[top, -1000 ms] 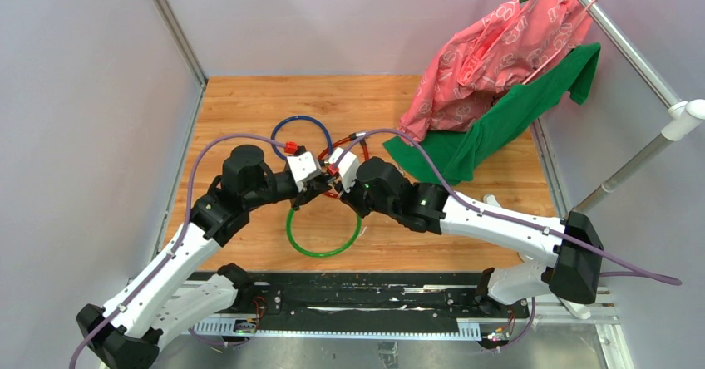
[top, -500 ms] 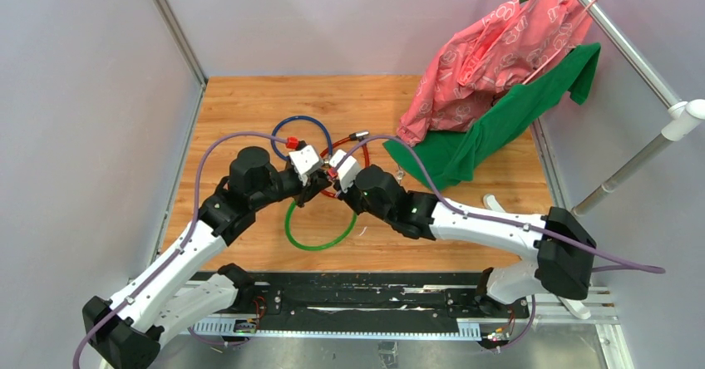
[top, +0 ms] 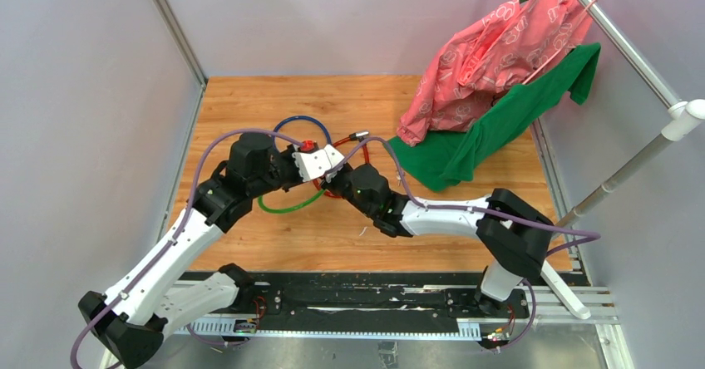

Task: Lock with the key
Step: Lock the lock.

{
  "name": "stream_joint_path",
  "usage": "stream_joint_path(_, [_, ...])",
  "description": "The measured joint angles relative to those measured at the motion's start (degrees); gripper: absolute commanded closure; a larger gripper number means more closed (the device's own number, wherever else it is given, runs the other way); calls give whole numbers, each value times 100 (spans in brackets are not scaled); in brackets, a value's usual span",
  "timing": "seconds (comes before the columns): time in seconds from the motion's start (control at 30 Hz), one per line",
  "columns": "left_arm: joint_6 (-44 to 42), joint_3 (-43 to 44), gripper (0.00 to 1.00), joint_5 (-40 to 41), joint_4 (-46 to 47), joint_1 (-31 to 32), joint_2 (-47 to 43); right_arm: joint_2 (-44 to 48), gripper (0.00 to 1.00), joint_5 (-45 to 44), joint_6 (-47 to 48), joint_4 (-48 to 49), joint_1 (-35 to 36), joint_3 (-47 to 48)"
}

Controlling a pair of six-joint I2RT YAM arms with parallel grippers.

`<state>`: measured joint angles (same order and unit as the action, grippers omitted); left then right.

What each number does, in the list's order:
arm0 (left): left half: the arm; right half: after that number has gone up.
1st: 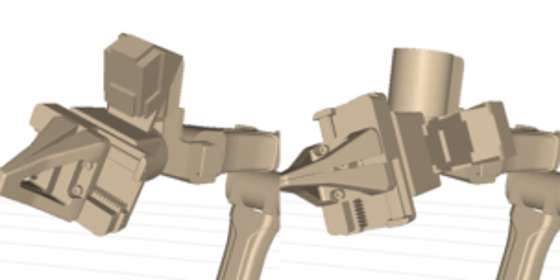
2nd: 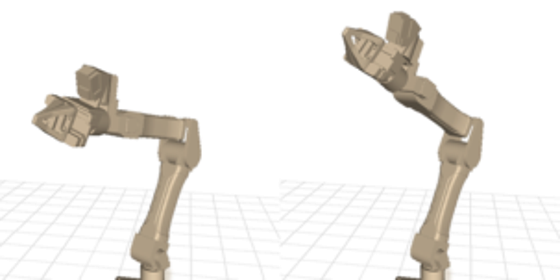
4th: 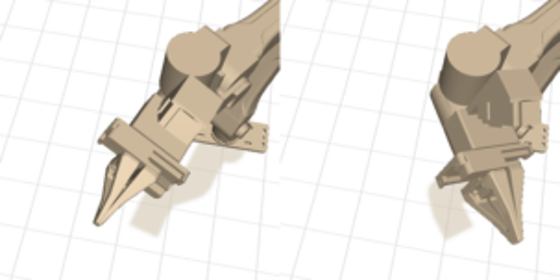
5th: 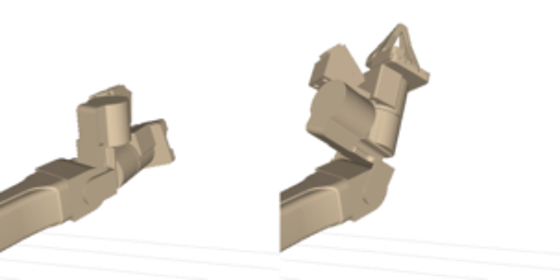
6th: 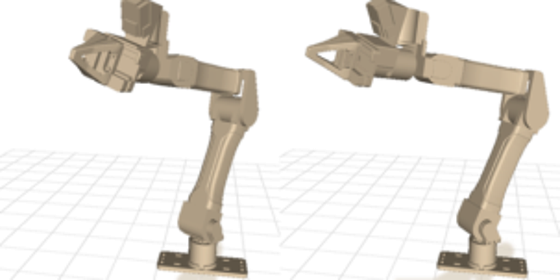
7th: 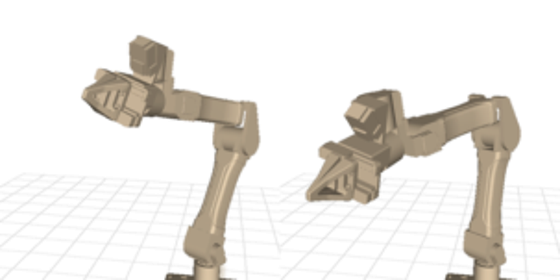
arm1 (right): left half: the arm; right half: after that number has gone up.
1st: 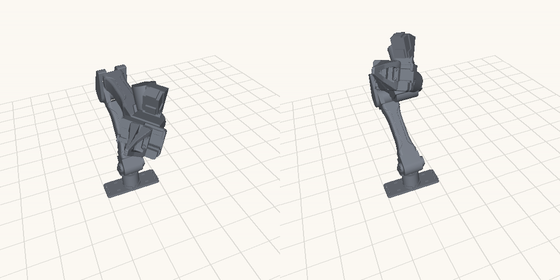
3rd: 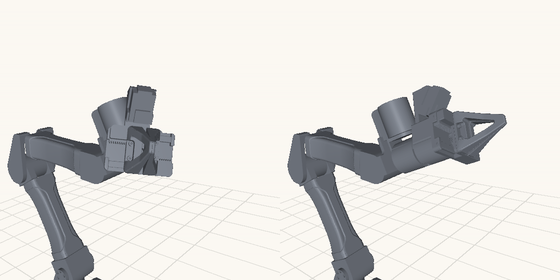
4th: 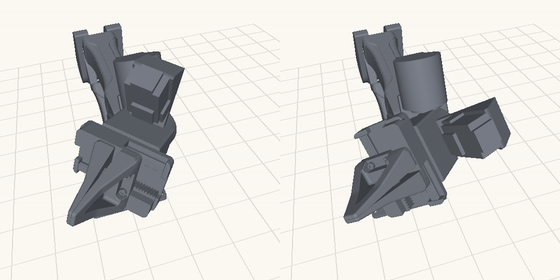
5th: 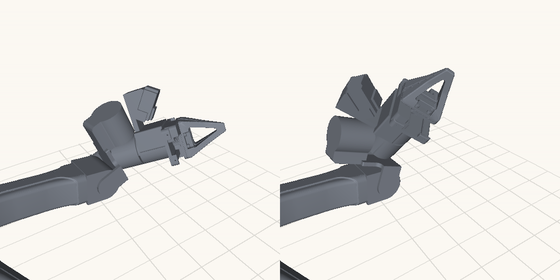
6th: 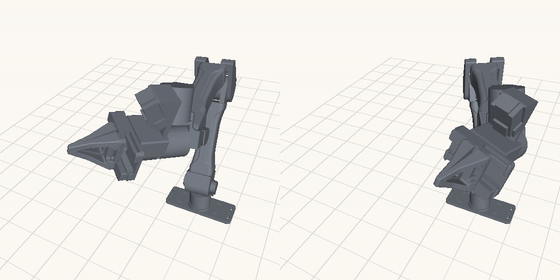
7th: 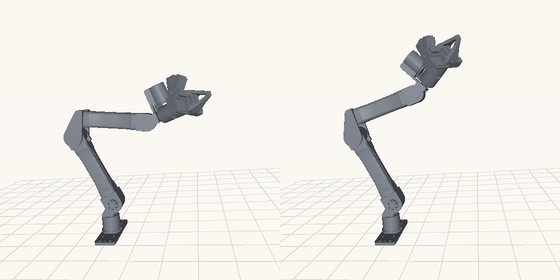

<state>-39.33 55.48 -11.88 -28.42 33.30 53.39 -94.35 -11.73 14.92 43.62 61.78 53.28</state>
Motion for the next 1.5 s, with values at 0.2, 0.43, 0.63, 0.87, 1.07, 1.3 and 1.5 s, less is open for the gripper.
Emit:
stream_joint_path(0.2, [90, -625, 100, -164, 446, 22, -35, 0, 96, 92, -140, -199, -15, -284])
stream_joint_path(0.43, [269, -1051, 100, -424, 846, 28, 24, 44, 77, 162, -363, -260, -20, -697])
stream_joint_path(0.63, [271, -1051, 100, -461, 885, 39, 37, 101, 60, 544, -457, -216, -111, -699])
stream_joint_path(0.87, [302, -1051, 100, -485, 872, 90, 35, 599, 46, 1248, -592, -485, -361, -918])
stream_joint_path(1.07, [221, -1067, 100, -437, 776, 136, 83, 1040, 36, 1659, -787, -498, -549, -1099])
stream_joint_path(1.3, [221, -1067, 100, -437, 769, 136, 83, 1353, 36, 2500, -804, -671, -671, -1331])
stream_joint_path(1.5, [232, -1067, 100, -450, 767, 136, 83, 1617, 39, 3663, -800, -1034, -1314, -1541])
